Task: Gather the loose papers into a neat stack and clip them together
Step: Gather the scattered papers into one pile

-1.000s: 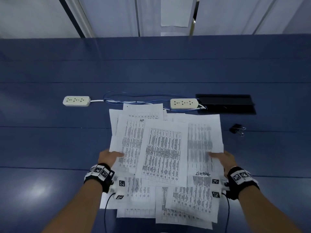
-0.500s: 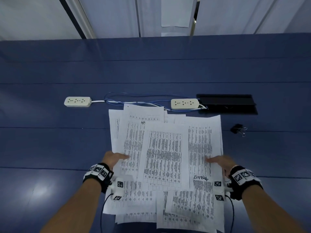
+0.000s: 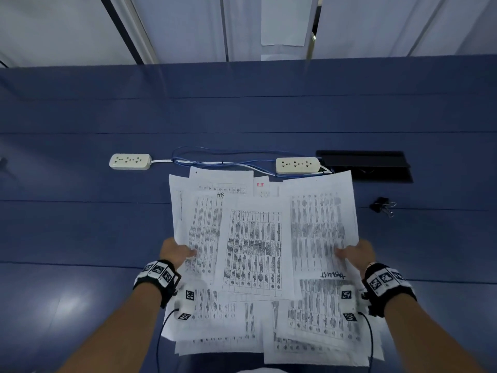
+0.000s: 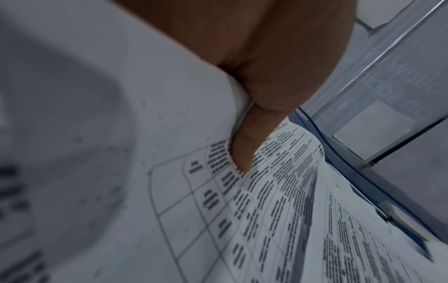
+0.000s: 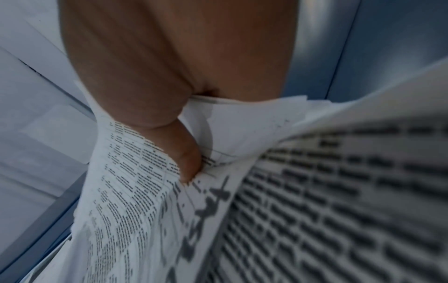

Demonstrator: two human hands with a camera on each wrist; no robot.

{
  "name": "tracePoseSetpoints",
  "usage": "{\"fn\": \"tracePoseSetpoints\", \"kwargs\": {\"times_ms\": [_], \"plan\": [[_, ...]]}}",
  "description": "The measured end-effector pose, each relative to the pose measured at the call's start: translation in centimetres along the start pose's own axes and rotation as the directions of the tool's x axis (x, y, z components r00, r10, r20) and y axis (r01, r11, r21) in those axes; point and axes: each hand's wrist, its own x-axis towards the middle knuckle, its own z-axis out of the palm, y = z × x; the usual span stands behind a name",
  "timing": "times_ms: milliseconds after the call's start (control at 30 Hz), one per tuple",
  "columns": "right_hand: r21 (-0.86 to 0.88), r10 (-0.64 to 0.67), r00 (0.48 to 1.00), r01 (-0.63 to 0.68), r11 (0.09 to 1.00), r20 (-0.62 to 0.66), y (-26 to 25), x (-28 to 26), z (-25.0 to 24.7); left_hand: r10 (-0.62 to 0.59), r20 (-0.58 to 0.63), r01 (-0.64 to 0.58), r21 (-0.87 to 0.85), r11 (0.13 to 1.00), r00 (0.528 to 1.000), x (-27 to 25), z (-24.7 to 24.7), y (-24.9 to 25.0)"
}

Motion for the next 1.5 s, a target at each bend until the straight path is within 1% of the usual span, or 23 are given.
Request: {"fn": "tracePoseSetpoints", "kwargs": {"times_ms": [167,233,267,333,400,467,567,667,700,767,867,933,967,1033,1067,1100,1133,1200,1233,1300,1333,1433,1500], "plan": [[0.024,-0.055,0.995,0.057,0.998,-0.083,0.0,-0.5,-3.9,-0.013,-0.084,0.017,0.043,0.999,0.996,-0.2,-2.4,-1.1],[-0.005,-0.091,0.992,0.091,0.996,-0.089,0.3,-0.5,-5.8,-0.024,-0.106,0.029,0.045,0.999,0.994,-0.1,-3.1,-1.8],[0.0,-0.081,0.992,0.081,0.997,-0.099,0.6,-0.4,-6.7,-0.044,-0.109,0.048,0.042,0.998,0.993,-0.1,-3.5,-2.1],[0.104,-0.026,0.993,0.038,0.994,-0.113,0.6,-0.7,-8.4,-0.062,-0.118,0.068,0.043,0.997,0.991,-0.3,-4.1,-2.4],[0.18,0.024,0.992,-0.002,0.984,-0.12,0.5,-0.7,-9.7,-0.066,-0.121,0.071,0.033,0.997,0.99,-0.6,-4.4,-2.6],[0.223,0.033,0.994,-0.009,0.975,-0.105,0.3,-0.7,-10.1,-0.05,-0.096,0.054,0.032,0.998,0.994,-1.2,-4.1,-2.3],[0.256,-0.01,0.999,0.02,0.966,-0.04,-1.2,-1.5,-8.3,0.006,-0.082,-0.007,-0.007,1.0,0.997,-2.1,-2.9,-1.4],[0.269,-0.073,0.997,0.061,0.961,0.035,-3.4,-2.8,-5.1,0.077,-0.023,-0.079,-0.082,0.994,0.997,-4.1,-1.0,0.3],[0.274,-0.086,0.994,0.064,0.96,0.071,-3.9,-2.9,-3.9,0.089,0.015,-0.087,-0.124,0.988,0.996,-4.1,-0.2,0.5],[0.269,-0.1,0.985,0.06,0.961,0.14,-5.2,-3.3,-1.7,0.074,0.073,-0.061,-0.165,0.984,0.995,-3.9,1.2,0.7],[0.288,-0.099,0.973,0.035,0.957,0.209,-6.2,-3.6,1.2,0.064,0.12,-0.039,-0.196,0.98,0.991,-2.9,2.9,0.3],[0.204,-0.125,0.968,0.081,0.976,0.216,-6.3,-3.6,2.9,0.033,0.154,0.004,-0.231,0.973,0.988,-2.7,3.4,0.4],[0.122,-0.148,0.966,0.124,0.985,0.214,-6.3,-3.7,3.7,0.008,0.189,0.045,-0.272,0.961,0.982,-2.4,3.6,0.3],[-0.037,-0.165,0.969,0.175,0.984,0.181,-5.9,-4.0,4.9,-0.082,0.253,0.163,-0.319,0.934,0.964,-1.1,3.7,-0.4],[-0.093,-0.151,0.977,0.167,0.982,0.153,-5.5,-4.0,5.5,-0.123,0.264,0.214,-0.349,0.912,0.957,2.1,4.4,-2.4],[-0.137,-0.137,0.982,0.154,0.979,0.127,-5.2,-4.1,5.8,-0.142,0.268,0.238,-0.374,0.896,0.953,4.2,4.8,-3.7],[-0.171,-0.122,0.988,0.137,0.976,0.094,-5.0,-4.3,6.2,-0.144,0.276,0.246,-0.382,0.891,0.95,4.7,4.7,-3.8],[-0.182,-0.11,0.992,0.12,0.976,0.065,-4.9,-4.6,6.9,-0.107,0.28,0.192,-0.299,0.935,0.954,2.3,4.1,-2.1],[-0.18,-0.106,0.992,0.118,0.977,0.075,-4.8,-4.6,7.4,-0.051,0.27,0.117,-0.235,0.965,0.961,0.1,3.7,-0.6],[-0.18,-0.112,0.99,0.126,0.976,0.086,-4.7,-4.6,8.5,0.02,0.254,0.019,-0.15,0.988,0.967,-0.6,4.3,-0.4],[-0.18,-0.105,0.99,0.12,0.976,0.094,-4.6,-4.7,9.1,0.032,0.244,0.0,-0.129,0.992,0.969,-0.8,4.7,-0.4],[-0.174,-0.088,0.983,0.116,0.978,0.162,-4.9,-5.4,10.1,0.072,0.151,-0.055,-0.11,0.992,0.986,-0.8,5.6,-0.8],[-0.24,-0.1,0.98,0.14,0.961,0.169,-5.1,-5.7,9.9,0.078,0.084,-0.067,-0.126,0.99,0.993,-0.4,6.0,-1.1]]}}
